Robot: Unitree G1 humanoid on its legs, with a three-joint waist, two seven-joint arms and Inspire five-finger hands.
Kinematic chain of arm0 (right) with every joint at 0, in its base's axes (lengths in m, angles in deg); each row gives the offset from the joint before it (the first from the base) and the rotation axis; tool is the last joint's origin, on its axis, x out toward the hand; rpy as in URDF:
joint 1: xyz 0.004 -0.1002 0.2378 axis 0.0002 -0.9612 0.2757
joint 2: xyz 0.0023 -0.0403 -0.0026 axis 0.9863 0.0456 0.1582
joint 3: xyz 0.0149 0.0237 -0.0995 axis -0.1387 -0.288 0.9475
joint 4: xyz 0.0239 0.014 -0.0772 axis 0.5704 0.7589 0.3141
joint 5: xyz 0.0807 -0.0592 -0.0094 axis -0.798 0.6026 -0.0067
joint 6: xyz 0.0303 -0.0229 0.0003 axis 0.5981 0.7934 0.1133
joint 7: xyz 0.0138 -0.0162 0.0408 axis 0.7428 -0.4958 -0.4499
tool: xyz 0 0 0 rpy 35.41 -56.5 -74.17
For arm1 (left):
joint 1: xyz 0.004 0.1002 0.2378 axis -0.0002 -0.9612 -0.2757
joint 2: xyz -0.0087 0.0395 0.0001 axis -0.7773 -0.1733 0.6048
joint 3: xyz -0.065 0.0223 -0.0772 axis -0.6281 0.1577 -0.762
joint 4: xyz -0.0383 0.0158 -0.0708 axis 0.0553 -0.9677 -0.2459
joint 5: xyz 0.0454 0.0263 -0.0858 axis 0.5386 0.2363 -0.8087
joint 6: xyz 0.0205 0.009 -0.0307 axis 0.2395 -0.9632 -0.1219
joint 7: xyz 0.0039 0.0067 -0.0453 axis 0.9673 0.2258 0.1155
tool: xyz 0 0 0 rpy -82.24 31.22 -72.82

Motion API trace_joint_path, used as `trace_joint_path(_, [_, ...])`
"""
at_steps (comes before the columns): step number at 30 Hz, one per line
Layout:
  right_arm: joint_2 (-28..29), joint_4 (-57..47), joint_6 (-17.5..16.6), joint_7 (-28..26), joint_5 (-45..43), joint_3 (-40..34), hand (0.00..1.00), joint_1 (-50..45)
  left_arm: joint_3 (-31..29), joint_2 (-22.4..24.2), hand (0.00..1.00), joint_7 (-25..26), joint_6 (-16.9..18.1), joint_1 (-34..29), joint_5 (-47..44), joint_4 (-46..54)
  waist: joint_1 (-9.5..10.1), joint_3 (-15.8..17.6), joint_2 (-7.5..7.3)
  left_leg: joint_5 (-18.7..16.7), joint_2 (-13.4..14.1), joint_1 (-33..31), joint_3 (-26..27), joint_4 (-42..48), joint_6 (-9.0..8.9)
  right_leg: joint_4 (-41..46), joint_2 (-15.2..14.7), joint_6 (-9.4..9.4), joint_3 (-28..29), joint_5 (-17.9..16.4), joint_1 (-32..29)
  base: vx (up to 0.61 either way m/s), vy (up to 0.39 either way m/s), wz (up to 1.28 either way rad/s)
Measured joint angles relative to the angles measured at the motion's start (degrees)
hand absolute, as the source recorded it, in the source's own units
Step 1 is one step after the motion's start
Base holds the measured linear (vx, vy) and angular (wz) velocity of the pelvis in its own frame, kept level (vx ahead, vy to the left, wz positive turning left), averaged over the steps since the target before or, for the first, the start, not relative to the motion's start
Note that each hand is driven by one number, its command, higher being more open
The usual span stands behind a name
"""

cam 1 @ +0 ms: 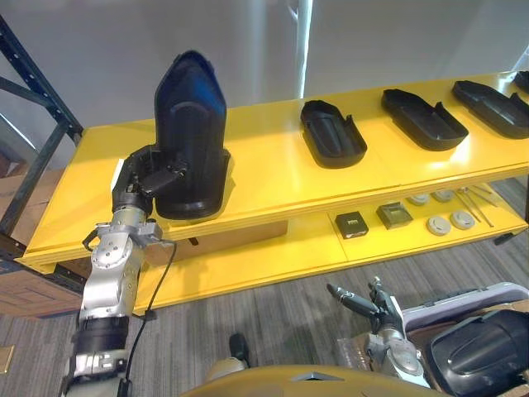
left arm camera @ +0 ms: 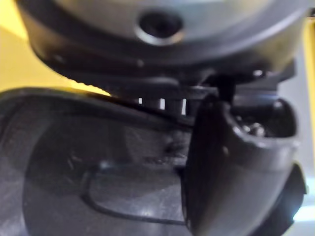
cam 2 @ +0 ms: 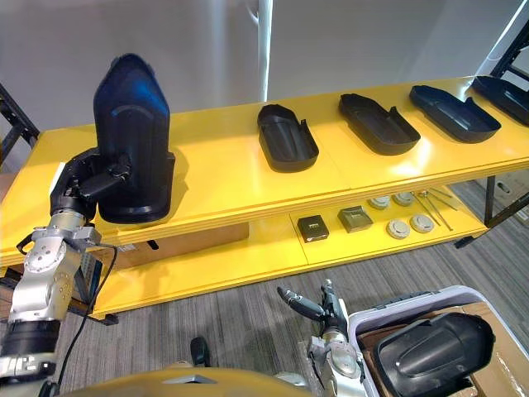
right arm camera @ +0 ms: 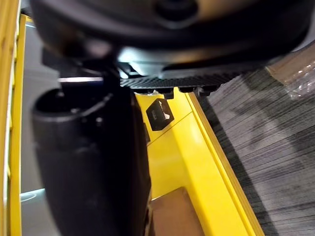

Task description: Walk over and take three plastic housings, then place them on the shelf

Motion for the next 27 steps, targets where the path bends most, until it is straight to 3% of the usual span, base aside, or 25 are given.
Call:
trace_joint_path(10, [-0.91,7.57,2.41,-6.92,2.21,4.54,1.0,0.03,1.16,-4.57,0.0,5.19,-4.57,13.54,-11.2,-16.89,-0.48,2.08,-0.49,-0.3,0.07,0.44,0.6,0.0,-0.38,-0.01,-0.01,-0.7,1.38,-0.58,-0.26,0.01,0.005,-0.03])
trace_joint_path(18, [-1.03,8.29,4.37,-5.21,2.38,4.41,1.0,1.38,1.98,-4.7,0.0,7.19,-6.66,17.64,-14.96,-16.91,-0.43,5.06,-1.18,-0.45,-0.23,-0.29,0.66,0.0,-0.51,0.05,0.03,-0.99,1.53,-0.89,-1.08,0.02,0.004,0.0])
trace_joint_path(27, [-1.2,10.12,5.82,-3.03,2.25,4.2,1.0,2.69,5.75,-4.76,0.0,7.11,-8.81,21.61,-15.41,-18.7,-0.54,5.28,-1.23,-0.33,-0.68,0.44,0.5,0.04,-0.37,0.35,0.14,-1.59,3.09,-1.26,-0.81,0.06,-0.017,-0.03])
